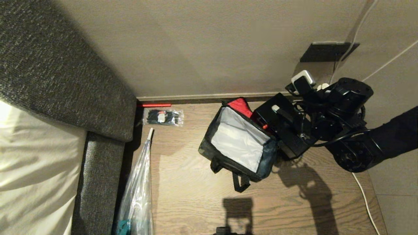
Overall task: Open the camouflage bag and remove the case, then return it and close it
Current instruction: Release the handle, then grip the handle again
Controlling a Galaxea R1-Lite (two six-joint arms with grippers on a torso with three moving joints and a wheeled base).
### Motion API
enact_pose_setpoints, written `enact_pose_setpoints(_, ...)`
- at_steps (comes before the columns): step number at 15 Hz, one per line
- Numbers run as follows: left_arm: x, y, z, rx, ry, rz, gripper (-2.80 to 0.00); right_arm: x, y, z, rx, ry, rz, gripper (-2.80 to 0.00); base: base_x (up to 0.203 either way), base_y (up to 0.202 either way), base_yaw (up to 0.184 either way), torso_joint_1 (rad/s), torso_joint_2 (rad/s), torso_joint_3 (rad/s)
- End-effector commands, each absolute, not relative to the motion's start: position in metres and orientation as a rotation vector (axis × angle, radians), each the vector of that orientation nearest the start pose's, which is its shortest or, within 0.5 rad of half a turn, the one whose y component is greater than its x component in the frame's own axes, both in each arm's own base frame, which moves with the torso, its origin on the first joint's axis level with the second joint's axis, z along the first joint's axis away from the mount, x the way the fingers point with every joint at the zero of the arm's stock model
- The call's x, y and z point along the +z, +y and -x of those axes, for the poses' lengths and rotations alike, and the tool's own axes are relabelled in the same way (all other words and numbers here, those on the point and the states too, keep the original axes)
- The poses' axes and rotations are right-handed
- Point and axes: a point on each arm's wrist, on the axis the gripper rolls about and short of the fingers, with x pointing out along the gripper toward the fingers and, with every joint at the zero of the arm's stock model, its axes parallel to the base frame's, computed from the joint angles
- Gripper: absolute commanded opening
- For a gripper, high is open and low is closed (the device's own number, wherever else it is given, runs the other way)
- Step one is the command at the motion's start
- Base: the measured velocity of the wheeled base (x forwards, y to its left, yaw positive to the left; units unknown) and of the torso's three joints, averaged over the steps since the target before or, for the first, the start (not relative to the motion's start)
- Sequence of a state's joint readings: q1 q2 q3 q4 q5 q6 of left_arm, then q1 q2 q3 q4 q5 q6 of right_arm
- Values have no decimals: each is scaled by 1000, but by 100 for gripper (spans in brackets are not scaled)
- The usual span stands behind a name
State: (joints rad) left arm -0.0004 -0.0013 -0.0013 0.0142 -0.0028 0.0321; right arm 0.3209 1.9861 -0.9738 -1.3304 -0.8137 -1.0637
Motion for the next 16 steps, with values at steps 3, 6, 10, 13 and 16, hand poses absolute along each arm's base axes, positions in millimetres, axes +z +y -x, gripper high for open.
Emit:
enact_pose_setpoints(3,74,0,23,-3,12,-34,-280,179,84,-359,-595,98,871,-280,0,0,0,0,0,0)
enact_pose_setpoints(6,74,0,23,-3,12,-32,-280,176,79,-346,-574,135,864,-280,0,0,0,0,0,0)
enact_pose_setpoints(10,74,0,23,-3,13,-32,-280,168,75,-331,-545,175,866,-280,0,0,0,0,0,0)
enact_pose_setpoints(13,74,0,23,-3,12,-32,-280,160,76,-335,-536,190,863,-280,0,0,0,0,0,0)
enact_pose_setpoints(16,74,0,23,-3,12,-32,-280,146,79,-344,-523,213,860,-280,0,0,0,0,0,0)
